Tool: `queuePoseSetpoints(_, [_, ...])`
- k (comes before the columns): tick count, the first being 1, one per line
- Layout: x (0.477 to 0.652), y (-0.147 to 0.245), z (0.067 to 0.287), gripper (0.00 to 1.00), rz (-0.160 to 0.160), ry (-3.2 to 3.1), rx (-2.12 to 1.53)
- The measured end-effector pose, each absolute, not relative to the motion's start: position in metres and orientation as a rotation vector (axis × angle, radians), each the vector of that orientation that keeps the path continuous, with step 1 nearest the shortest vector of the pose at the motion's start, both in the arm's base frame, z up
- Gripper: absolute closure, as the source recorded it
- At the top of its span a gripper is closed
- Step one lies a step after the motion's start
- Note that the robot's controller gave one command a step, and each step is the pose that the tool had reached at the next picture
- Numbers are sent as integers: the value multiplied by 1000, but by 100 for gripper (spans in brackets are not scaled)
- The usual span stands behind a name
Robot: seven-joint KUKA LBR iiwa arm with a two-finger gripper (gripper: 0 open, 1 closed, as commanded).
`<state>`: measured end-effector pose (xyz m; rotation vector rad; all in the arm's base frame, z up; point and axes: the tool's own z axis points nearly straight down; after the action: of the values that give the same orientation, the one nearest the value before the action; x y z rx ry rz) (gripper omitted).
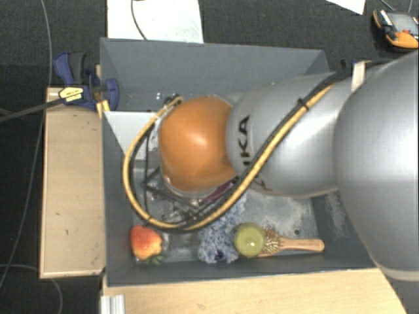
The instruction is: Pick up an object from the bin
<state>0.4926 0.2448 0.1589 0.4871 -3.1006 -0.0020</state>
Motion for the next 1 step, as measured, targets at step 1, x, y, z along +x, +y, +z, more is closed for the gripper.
queuePoseSetpoints(1, [483, 234, 160, 0, -3, -3062, 730])
